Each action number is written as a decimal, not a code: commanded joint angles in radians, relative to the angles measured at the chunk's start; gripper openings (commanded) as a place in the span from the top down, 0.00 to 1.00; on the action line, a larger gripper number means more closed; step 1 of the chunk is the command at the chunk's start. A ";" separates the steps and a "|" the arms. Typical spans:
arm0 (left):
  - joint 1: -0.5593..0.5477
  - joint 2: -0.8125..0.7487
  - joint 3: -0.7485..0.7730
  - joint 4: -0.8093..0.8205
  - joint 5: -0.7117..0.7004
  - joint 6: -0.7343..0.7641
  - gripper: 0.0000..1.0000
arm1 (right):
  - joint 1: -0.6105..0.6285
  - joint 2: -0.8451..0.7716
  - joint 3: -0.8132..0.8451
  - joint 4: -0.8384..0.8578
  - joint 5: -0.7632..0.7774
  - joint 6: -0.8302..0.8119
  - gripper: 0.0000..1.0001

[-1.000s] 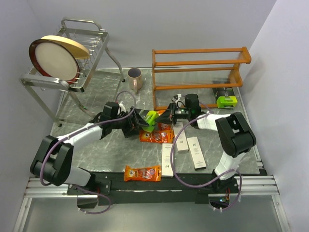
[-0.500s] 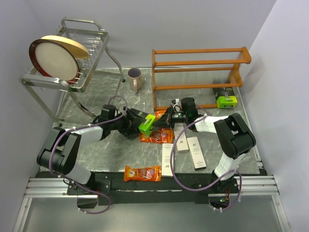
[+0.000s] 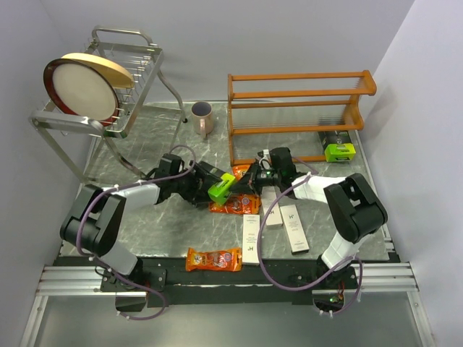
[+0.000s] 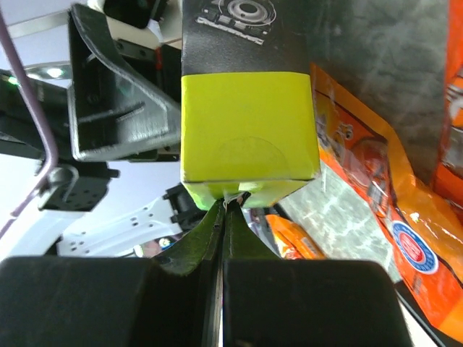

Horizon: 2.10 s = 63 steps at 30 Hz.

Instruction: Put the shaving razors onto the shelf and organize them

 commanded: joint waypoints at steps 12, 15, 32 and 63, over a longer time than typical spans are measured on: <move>0.025 -0.089 -0.069 0.231 0.039 0.237 0.56 | 0.027 -0.164 -0.015 -0.300 0.005 -0.383 0.92; 0.047 -0.096 -0.095 0.327 0.107 0.330 0.58 | 0.014 -0.199 -0.015 -0.298 -0.044 -0.409 0.73; -0.001 -0.133 -0.098 0.503 0.274 0.520 0.59 | -0.294 -0.362 -0.102 -0.408 -0.194 -0.513 0.47; -0.057 0.479 0.345 0.643 0.225 0.183 0.57 | -0.421 -0.383 -0.105 -0.380 -0.171 -0.515 0.47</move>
